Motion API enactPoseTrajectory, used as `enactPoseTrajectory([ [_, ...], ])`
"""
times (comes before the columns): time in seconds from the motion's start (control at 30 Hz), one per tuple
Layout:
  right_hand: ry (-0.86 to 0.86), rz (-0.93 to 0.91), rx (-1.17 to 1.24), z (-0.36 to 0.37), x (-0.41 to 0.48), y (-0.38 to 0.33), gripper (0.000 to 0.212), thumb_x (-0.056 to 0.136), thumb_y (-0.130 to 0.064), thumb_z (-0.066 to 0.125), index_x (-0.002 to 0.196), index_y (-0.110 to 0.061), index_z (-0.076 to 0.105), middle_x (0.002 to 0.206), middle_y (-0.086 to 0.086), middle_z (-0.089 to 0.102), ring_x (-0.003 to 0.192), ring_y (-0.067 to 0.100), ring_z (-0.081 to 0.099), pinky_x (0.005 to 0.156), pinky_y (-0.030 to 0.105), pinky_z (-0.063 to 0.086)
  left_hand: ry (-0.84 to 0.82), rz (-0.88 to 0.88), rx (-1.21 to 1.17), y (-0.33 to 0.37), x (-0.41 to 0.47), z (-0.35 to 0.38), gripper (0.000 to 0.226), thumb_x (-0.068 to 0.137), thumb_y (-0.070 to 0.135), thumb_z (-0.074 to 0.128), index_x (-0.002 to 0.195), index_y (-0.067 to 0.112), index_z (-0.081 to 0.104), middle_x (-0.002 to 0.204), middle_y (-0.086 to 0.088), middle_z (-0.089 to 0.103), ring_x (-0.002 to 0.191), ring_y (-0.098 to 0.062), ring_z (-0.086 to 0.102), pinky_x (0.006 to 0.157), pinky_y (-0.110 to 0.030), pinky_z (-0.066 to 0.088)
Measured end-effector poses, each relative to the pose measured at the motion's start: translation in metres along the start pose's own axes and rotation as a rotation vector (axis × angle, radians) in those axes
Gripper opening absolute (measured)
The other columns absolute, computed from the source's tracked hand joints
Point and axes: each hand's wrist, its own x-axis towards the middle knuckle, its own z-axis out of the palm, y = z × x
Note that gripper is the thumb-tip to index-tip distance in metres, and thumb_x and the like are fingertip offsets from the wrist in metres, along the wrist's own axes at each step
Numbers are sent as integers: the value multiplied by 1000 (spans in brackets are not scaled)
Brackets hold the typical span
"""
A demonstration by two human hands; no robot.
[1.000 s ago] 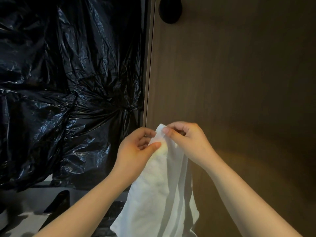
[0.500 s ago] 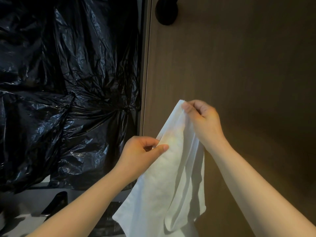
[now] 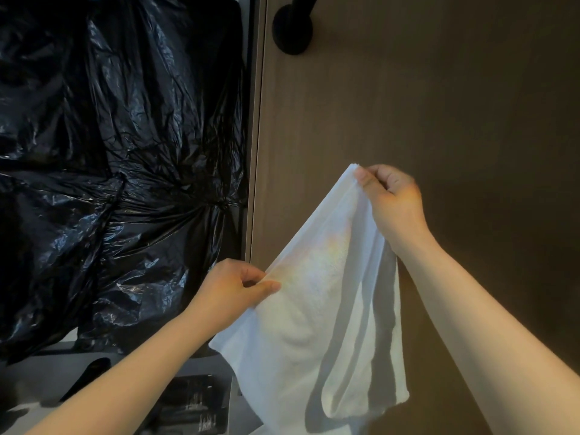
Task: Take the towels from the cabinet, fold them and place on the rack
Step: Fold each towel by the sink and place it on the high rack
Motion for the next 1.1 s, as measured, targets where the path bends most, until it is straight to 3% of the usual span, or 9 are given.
enactPoseTrajectory([
  [0.13, 30, 9, 21, -5, 1, 2, 26, 98, -35, 56, 78, -20, 64, 55, -19, 49, 55, -1, 44, 52, 12, 37, -63, -28, 136, -7, 7, 1, 26, 83, 43, 70, 62, 27, 73, 67, 6, 70, 60, -6, 64, 54, -18, 48],
  [0.2, 33, 7, 19, -6, 2, 3, 26, 98, -34, 56, 77, -21, 63, 54, -21, 50, 54, -3, 46, 50, 8, 37, -90, -57, 163, -10, 10, 3, 27, 83, 44, 70, 62, 27, 73, 66, 11, 70, 61, -3, 65, 52, -13, 46],
  [0.33, 40, -2, 17, -10, 6, 6, 26, 98, -36, 56, 80, -20, 65, 59, -17, 51, 55, -3, 46, 50, 9, 37, -101, -62, 196, -16, 16, 6, 35, 87, 46, 65, 57, 28, 70, 60, 15, 67, 55, 2, 60, 48, -9, 40],
  [0.47, 67, -13, 20, -16, 11, 7, 25, 98, -35, 57, 77, -24, 64, 57, -21, 53, 55, -5, 46, 50, 6, 36, -38, -69, 216, -22, 25, 5, 33, 89, 46, 62, 67, 24, 73, 69, 6, 70, 63, -3, 64, 56, -17, 46],
  [0.7, 93, -20, 37, -24, 15, 8, 25, 98, -36, 57, 77, -25, 64, 57, -22, 54, 55, -6, 47, 50, 6, 36, -7, -73, 290, -35, 30, 7, 47, 90, 52, 57, 68, 13, 71, 65, -4, 65, 56, -9, 59, 56, -20, 43],
  [0.83, 110, -22, 54, -25, 15, 9, 24, 97, -36, 58, 76, -26, 65, 63, -19, 57, 59, -7, 51, 53, 5, 40, 6, -68, 325, -38, 32, 6, 56, 92, 53, 52, 65, 6, 66, 54, 1, 50, 45, -3, 46, 49, -17, 33],
  [0.93, 119, -18, 70, -28, 16, 6, 24, 97, -36, 57, 76, -28, 65, 63, -22, 59, 61, -10, 54, 54, 4, 41, 12, -81, 333, -40, 34, 3, 53, 94, 50, 51, 66, 7, 67, 59, -3, 57, 53, -9, 54, 52, -20, 35],
  [1.1, 131, -4, 75, -30, 17, 6, 22, 97, -37, 58, 78, -28, 65, 67, -19, 60, 62, -11, 55, 54, 4, 42, 21, -69, 342, -37, 35, 0, 55, 94, 48, 53, 62, 5, 64, 54, 1, 50, 50, -10, 49, 53, -22, 34],
])
